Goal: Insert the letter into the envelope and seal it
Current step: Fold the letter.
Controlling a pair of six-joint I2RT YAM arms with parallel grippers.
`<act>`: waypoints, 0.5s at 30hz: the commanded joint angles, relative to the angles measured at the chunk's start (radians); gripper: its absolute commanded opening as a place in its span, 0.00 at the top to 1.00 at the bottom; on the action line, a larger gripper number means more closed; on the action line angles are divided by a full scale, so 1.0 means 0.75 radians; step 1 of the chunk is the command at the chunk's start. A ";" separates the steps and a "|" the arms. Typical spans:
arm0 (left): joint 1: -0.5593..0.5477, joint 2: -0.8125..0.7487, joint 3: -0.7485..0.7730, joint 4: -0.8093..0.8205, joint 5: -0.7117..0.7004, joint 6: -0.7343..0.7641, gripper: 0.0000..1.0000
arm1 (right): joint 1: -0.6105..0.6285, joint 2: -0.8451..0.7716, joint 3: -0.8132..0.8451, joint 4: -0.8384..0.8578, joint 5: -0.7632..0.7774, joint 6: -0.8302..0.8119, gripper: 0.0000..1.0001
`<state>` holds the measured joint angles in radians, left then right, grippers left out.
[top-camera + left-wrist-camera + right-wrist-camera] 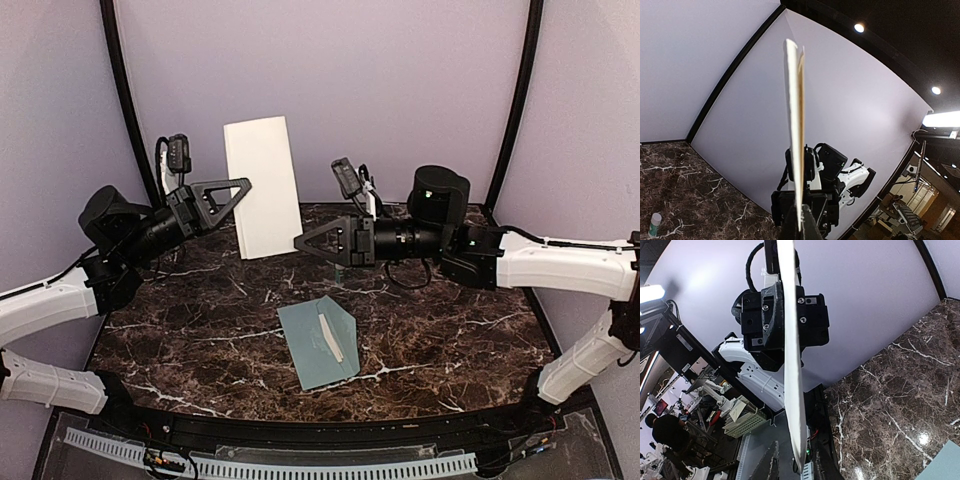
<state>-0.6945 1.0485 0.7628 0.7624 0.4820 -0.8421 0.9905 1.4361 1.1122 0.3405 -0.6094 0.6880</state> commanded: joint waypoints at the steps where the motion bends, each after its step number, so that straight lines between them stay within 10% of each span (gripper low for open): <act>1: -0.007 -0.019 -0.017 0.069 0.029 -0.004 1.00 | 0.009 -0.002 0.015 0.048 0.013 -0.016 0.80; 4: -0.007 -0.025 -0.025 0.062 0.032 -0.004 1.00 | 0.008 0.006 0.051 0.029 0.029 -0.033 1.00; 8: -0.007 -0.021 -0.025 0.045 0.075 0.005 1.00 | 0.007 0.028 0.097 -0.003 0.038 -0.056 1.00; 12: -0.006 -0.016 -0.031 0.041 0.153 -0.001 1.00 | 0.002 0.050 0.146 -0.031 0.048 -0.080 0.74; 15: -0.007 -0.018 -0.031 0.022 0.191 -0.004 1.00 | -0.008 0.057 0.176 -0.043 0.056 -0.097 0.85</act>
<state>-0.6945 1.0485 0.7498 0.7681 0.5579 -0.8425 0.9901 1.4685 1.1908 0.3038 -0.5831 0.6418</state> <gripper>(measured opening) 0.005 0.235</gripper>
